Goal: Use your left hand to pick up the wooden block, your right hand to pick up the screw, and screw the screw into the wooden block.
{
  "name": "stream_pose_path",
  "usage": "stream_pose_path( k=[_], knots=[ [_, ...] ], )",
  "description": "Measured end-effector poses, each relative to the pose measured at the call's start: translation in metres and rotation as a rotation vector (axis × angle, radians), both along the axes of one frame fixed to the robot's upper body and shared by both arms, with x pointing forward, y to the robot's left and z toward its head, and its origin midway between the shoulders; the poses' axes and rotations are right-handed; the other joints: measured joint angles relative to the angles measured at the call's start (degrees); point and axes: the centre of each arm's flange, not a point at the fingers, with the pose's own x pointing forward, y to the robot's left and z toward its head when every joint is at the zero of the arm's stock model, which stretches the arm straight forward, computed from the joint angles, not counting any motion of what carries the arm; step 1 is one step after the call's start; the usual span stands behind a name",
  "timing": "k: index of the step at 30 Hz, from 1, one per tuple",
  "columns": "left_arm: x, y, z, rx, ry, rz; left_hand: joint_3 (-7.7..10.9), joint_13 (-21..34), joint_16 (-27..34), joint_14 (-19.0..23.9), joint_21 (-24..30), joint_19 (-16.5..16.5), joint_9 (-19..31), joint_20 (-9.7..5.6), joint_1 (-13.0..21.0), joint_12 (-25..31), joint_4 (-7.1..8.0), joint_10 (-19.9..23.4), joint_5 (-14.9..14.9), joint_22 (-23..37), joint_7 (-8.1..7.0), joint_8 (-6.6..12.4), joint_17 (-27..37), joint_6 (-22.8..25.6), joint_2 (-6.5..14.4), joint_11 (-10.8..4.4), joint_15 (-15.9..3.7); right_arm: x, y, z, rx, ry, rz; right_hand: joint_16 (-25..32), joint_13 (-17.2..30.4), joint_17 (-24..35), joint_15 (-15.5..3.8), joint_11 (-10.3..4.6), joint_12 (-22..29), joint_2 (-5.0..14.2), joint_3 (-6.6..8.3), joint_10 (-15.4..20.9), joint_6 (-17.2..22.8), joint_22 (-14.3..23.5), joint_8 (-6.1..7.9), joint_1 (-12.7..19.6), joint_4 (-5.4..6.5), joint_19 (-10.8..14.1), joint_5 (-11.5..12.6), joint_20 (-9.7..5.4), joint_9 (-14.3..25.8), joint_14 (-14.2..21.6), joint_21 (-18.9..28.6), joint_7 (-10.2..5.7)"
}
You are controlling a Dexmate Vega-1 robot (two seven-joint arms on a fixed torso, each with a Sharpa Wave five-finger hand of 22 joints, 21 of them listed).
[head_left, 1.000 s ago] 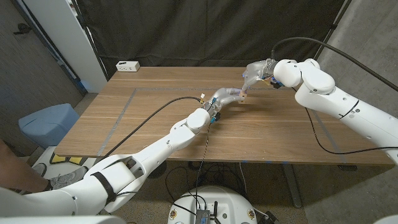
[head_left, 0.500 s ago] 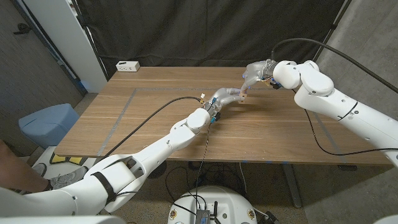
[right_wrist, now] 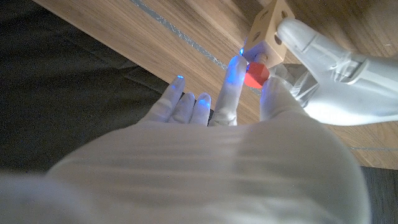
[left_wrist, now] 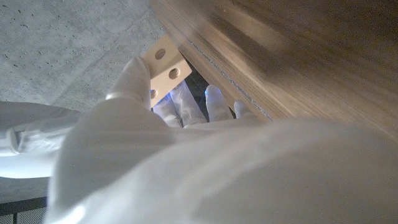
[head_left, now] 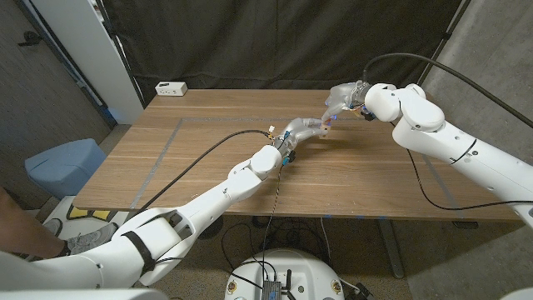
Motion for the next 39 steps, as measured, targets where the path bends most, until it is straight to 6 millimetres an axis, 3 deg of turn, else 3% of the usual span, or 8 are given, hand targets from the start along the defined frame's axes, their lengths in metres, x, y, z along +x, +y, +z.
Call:
stream_pose_path(
  k=[10,14,25,39],
  knots=[
    [-0.0002,0.0003,-0.0003,0.001,-0.001,0.001,0.00,0.0,0.0,0.0,0.0,0.0,0.0,0.00,0.0,0.0,0.00,0.0,-0.2,0.0,0.00,0.00,-0.1,0.0,0.0,0.00,0.00,0.0010,0.0032,-0.0019,0.004,-0.009,0.003,0.3,-0.2,0.0,-0.01,-0.45,0.0,0.11,-0.93,1.7,3.4,0.0,1.17,-2.3,0.58,1.0,0.0,0.09,-0.3,1.0,0.0,0.17],
    [0.0001,0.0004,-0.0006,0.001,0.000,0.002,0.00,0.0,0.0,0.0,0.0,0.0,0.0,0.00,0.0,0.0,0.00,0.0,0.0,0.0,0.00,0.00,-0.1,0.0,0.0,0.00,0.00,0.0022,0.0038,-0.0023,0.005,-0.016,0.002,0.4,-0.3,0.0,-0.10,-1.36,0.0,0.26,-1.24,2.6,5.2,0.0,1.72,-2.5,0.76,1.3,0.0,-0.10,-0.4,1.5,0.0,0.01],
    [0.0020,0.0012,-0.0004,0.003,0.001,0.001,0.00,0.0,0.0,0.0,0.0,0.0,-0.1,0.00,0.0,0.0,0.00,0.0,0.0,0.0,0.00,0.00,0.0,0.0,0.0,0.00,0.00,0.0052,0.0049,-0.0030,-0.002,-0.035,-0.005,0.7,-0.3,-0.2,-0.10,-3.27,0.0,0.26,-1.67,4.5,8.0,0.0,2.56,-2.5,0.32,2.3,0.3,-0.42,-0.9,2.8,0.0,-0.34],
    [0.0033,0.0009,0.0007,0.003,0.001,-0.001,0.00,0.0,0.0,0.0,0.0,0.0,0.0,0.00,0.0,0.0,0.00,0.0,0.2,0.0,0.00,0.00,-0.1,0.0,0.0,0.00,0.00,0.0077,0.0057,-0.0032,-0.002,-0.063,-0.015,0.7,-0.3,-0.1,-0.31,-3.88,0.4,0.87,-1.85,7.6,11.8,0.0,3.45,-1.8,-0.37,3.1,0.3,-0.40,-1.2,4.4,0.0,-0.26]
  ],
)
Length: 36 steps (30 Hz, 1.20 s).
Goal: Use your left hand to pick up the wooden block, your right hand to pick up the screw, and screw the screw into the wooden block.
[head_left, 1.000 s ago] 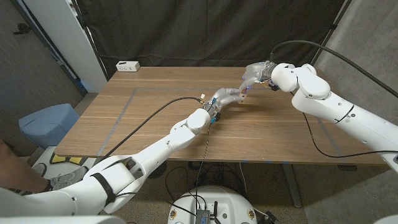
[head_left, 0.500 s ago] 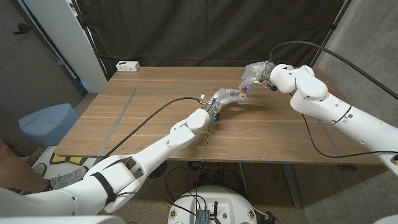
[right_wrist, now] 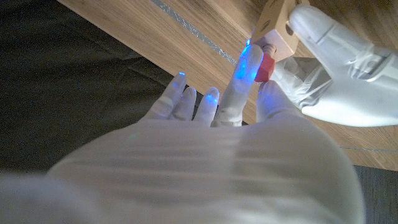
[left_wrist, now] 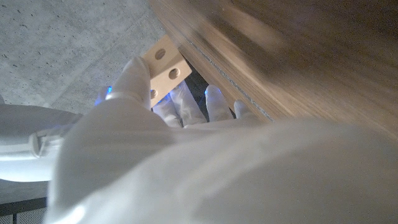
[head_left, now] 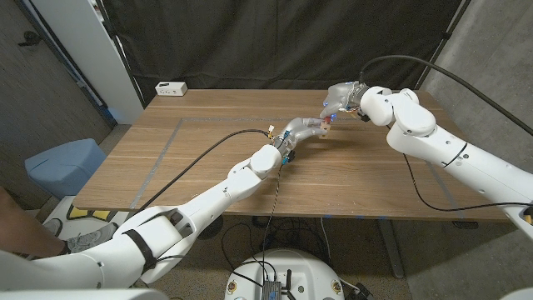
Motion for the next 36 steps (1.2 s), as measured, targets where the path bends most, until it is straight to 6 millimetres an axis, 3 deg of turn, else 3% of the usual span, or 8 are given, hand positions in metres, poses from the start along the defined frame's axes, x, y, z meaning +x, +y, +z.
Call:
stream_pose_path(
  k=[14,20,28,36],
  knots=[
    [0.000,0.000,0.000,-0.002,0.000,0.001,0.00,0.0,0.0,0.0,0.0,0.0,0.0,0.00,0.0,0.0,0.00,0.0,0.0,0.0,0.00,0.00,0.0,0.0,0.0,0.00,0.00,-0.002,-0.001,-0.002,0.003,-0.009,-0.004,0.0,0.0,0.0,-0.09,0.58,-0.9,-1.67,-2.85,-0.4,-1.3,0.0,-0.73,-5.5,1.45,0.0,0.0,0.00,-0.2,0.1,0.0,0.42],
    [-0.001,0.000,-0.001,-0.003,-0.001,0.001,0.17,0.0,0.0,0.0,0.0,0.0,0.0,0.00,0.0,0.0,-0.17,0.0,0.0,0.0,0.00,0.00,0.0,0.0,0.0,0.00,0.00,-0.005,-0.002,-0.002,0.004,-0.014,-0.005,-0.3,0.0,0.0,0.13,2.17,-1.4,-2.03,-3.85,-1.2,-3.6,0.0,-1.97,-7.9,2.43,-0.4,0.0,0.43,-0.2,-0.1,0.0,0.74],
    [-0.002,0.001,-0.001,-0.003,-0.003,0.001,0.17,0.0,0.0,0.0,0.0,0.0,-0.1,0.00,0.0,0.0,-0.17,0.0,0.0,0.0,0.00,0.00,0.0,0.0,0.0,0.00,0.00,-0.010,-0.003,0.000,0.002,-0.015,-0.012,-0.8,0.0,0.0,0.07,3.19,-1.8,-2.36,-4.80,-2.2,-6.5,0.0,-2.85,-9.1,2.50,-1.2,0.0,0.72,-0.1,-0.8,-0.3,0.69],
    [-0.003,0.001,-0.002,-0.003,-0.004,0.001,0.17,0.0,0.0,0.0,0.0,0.0,0.0,0.00,0.0,0.0,-0.17,0.0,-0.2,0.0,0.00,0.00,0.0,0.0,0.0,0.00,0.00,-0.014,-0.007,0.001,-0.006,-0.002,-0.024,-1.3,0.2,0.0,0.18,4.08,-2.0,-2.34,-5.20,-4.8,-12.1,0.0,-5.17,-9.6,2.10,-2.2,0.0,1.12,0.5,-2.1,-0.3,0.80]
  ],
)
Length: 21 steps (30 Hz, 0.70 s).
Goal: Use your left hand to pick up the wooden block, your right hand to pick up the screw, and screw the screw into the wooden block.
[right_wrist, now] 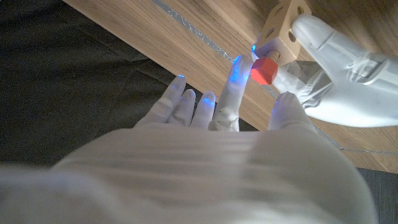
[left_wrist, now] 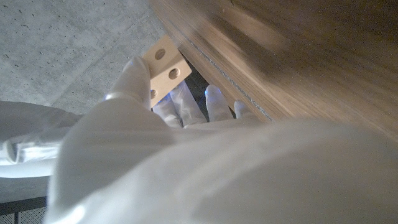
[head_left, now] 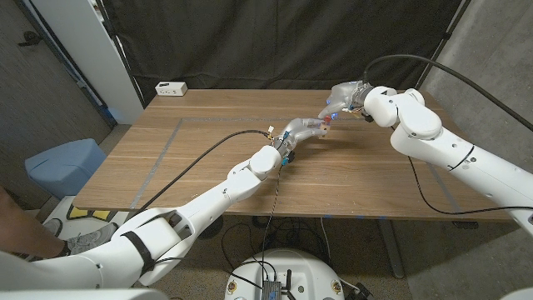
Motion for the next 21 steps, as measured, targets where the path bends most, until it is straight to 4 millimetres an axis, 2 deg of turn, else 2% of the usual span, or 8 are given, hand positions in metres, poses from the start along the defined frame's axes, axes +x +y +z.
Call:
stream_pose_path(
  k=[12,15,19,21],
  knots=[
    [0.000,0.000,0.000,0.000,-0.002,-0.001,0.00,0.0,0.0,0.0,0.0,0.2,0.0,-0.24,0.0,0.0,0.00,0.0,0.2,0.0,0.00,0.00,0.0,0.0,0.0,0.00,0.00,-0.006,-0.007,0.004,-0.013,0.024,-0.014,-0.9,0.0,0.0,0.05,2.35,-0.4,-0.03,-0.64,-4.9,-10.6,0.0,-3.99,-0.4,-0.65,-2.2,0.4,0.91,0.5,-2.4,-0.2,0.40],
    [0.000,0.000,0.000,0.001,-0.003,-0.002,0.00,0.0,0.0,0.0,0.0,0.2,0.0,-0.23,0.0,0.0,0.00,0.0,0.2,0.0,0.00,0.00,0.0,0.0,0.0,0.00,0.00,-0.007,-0.009,0.005,-0.012,0.032,-0.011,-1.3,0.0,-0.3,0.16,2.09,-0.4,-0.02,-0.62,-6.3,-12.4,0.0,-4.93,-0.4,-0.85,-2.8,0.6,1.15,0.5,-3.4,-0.2,0.52],
    [-0.001,0.000,0.000,0.002,-0.004,-0.003,0.00,0.0,0.0,0.0,0.0,0.2,0.0,-0.23,0.0,0.0,0.00,0.0,0.2,0.0,0.00,0.00,0.0,0.0,0.0,0.00,0.00,-0.008,-0.009,0.005,-0.012,0.042,-0.002,-1.7,0.3,-0.5,0.55,1.88,-0.4,0.62,-0.19,-7.9,-14.6,0.0,-5.98,0.2,-1.71,-3.1,0.6,1.45,0.4,-4.4,-0.2,0.42],
    [-0.001,0.000,0.000,0.002,-0.004,-0.003,0.00,0.0,0.0,0.0,0.0,0.2,0.0,-0.23,0.0,0.0,0.00,0.0,0.2,0.0,0.00,0.00,0.0,0.0,0.0,0.00,0.00,-0.009,-0.011,0.006,-0.012,0.044,-0.001,-1.7,0.3,-0.5,0.85,1.63,-0.4,0.29,-0.06,-9.0,-15.6,0.0,-6.51,1.1,-2.31,-3.6,0.6,1.68,0.4,-5.1,-0.2,0.43]
  ],
)
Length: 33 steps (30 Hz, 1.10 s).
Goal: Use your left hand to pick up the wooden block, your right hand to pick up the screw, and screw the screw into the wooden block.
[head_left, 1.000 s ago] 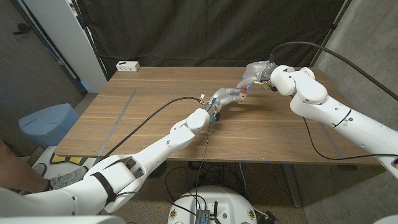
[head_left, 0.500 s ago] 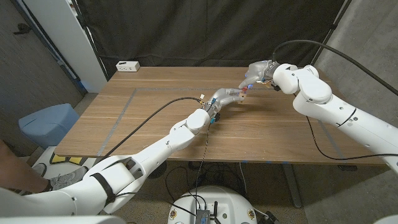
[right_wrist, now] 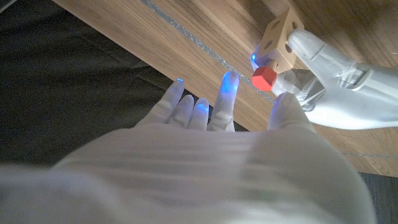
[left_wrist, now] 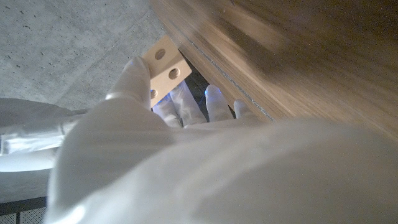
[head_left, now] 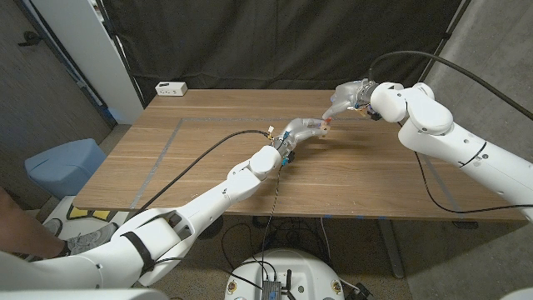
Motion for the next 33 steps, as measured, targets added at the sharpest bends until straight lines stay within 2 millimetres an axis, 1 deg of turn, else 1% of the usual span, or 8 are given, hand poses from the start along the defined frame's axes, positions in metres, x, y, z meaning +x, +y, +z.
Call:
stream_pose_path(
  k=[8,12,15,18,23,25,28,33],
  knots=[
    [-0.0009,-0.0012,0.0007,0.001,-0.003,-0.002,0.00,0.0,0.0,0.0,0.0,0.0,0.0,0.00,0.0,0.0,0.00,0.0,0.0,0.0,0.00,0.00,0.0,0.0,0.0,0.00,0.00,0.0002,-0.0004,0.0004,0.001,0.035,0.024,-0.4,0.0,-0.3,0.61,-0.37,-0.2,0.27,0.94,-4.1,-4.6,0.0,-2.20,2.7,-0.97,-1.3,0.0,0.69,0.0,-2.7,0.0,-0.72],
    [-0.0013,-0.0017,0.0011,0.002,-0.005,-0.003,0.00,0.0,0.0,0.0,0.0,0.0,0.0,0.00,0.0,0.0,0.00,0.0,0.0,0.0,0.00,0.00,0.0,0.0,0.0,0.00,0.00,0.0011,-0.0008,0.0007,0.000,0.050,0.035,-0.4,0.0,-0.3,0.99,-0.64,-0.2,0.04,1.48,-5.6,-6.3,0.0,-2.88,4.3,-1.50,-1.9,0.0,1.08,0.0,-3.8,0.0,-1.41],
    [-0.0015,-0.0018,0.0011,0.003,-0.005,-0.004,0.00,0.0,0.0,0.0,0.0,0.0,0.0,0.01,0.0,0.0,0.00,0.0,-0.1,0.0,0.00,0.00,0.0,0.0,0.0,0.00,0.00,0.0016,-0.0009,0.0011,0.000,0.057,0.041,-0.4,0.0,-0.3,0.82,-1.42,-0.2,0.29,1.80,-6.3,-6.9,0.0,-3.23,5.2,-1.83,-1.9,0.0,1.08,0.0,-4.1,0.0,-1.84],
    [-0.0016,-0.0018,0.0012,0.003,-0.006,-0.004,0.00,0.0,0.0,0.0,0.0,0.0,0.0,0.01,0.0,0.0,0.00,0.0,-0.2,0.0,0.00,0.00,0.0,0.0,0.0,0.00,0.00,0.0019,-0.0012,0.0019,0.000,0.061,0.045,-0.4,0.0,-0.3,0.61,-1.63,-0.2,0.29,2.04,-6.5,-7.2,0.0,-3.34,6.3,-2.06,-1.9,0.0,1.08,0.0,-4.3,0.0,-2.17],
    [-0.0017,-0.0019,0.0012,0.004,-0.006,-0.004,0.00,0.0,0.0,0.0,0.0,0.0,0.0,0.01,0.0,0.0,0.00,0.0,0.0,0.0,0.00,0.00,0.0,0.0,0.0,0.00,0.00,0.0026,-0.0021,0.0031,0.000,0.066,0.050,-0.4,0.0,-0.3,0.41,-2.66,-0.2,-0.16,2.76,-7.6,-7.4,0.0,-3.36,9.1,-2.78,-1.9,0.0,1.08,0.0,-4.9,0.0,-3.21],
    [-0.0016,-0.0019,0.0011,0.004,-0.006,-0.003,0.00,0.0,0.0,0.0,0.0,0.0,0.0,0.01,0.0,0.0,0.00,0.0,0.0,0.0,0.00,0.00,0.0,0.0,0.0,0.00,0.00,0.0029,-0.0024,0.0036,-0.001,0.068,0.052,-0.4,-0.1,-0.3,0.50,-3.13,0.0,-0.27,3.06,-7.5,-7.0,0.0,-3.36,9.6,-2.62,-2.0,0.0,1.22,0.0,-5.0,0.0,-4.14],
    [-0.0017,-0.0020,0.0010,0.005,-0.006,-0.003,0.00,0.0,0.0,0.0,0.0,0.0,0.0,0.01,0.0,0.0,0.00,0.0,0.0,0.0,0.00,0.00,0.1,0.0,0.0,0.00,0.00,0.0032,-0.0026,0.0037,-0.003,0.070,0.054,-0.4,-0.2,-0.3,0.21,-4.20,0.0,-0.62,3.53,-7.8,-6.3,0.0,-3.36,10.5,-2.63,-2.2,0.0,1.39,0.0,-5.3,0.0,-4.83],
    [-0.0014,-0.0019,0.0011,0.005,-0.006,-0.003,0.00,0.0,0.0,0.0,0.0,0.0,0.0,0.01,0.0,0.0,0.00,0.0,0.0,0.0,0.00,0.00,0.0,0.0,0.0,0.00,0.00,0.0035,-0.0026,0.0044,-0.011,0.071,0.059,-0.4,-0.2,-0.3,-0.11,-5.05,0.0,-0.48,3.77,-7.8,-5.7,0.0,-2.97,11.7,-2.39,-2.4,0.0,1.18,0.0,-5.6,0.0,-6.05]
  ],
)
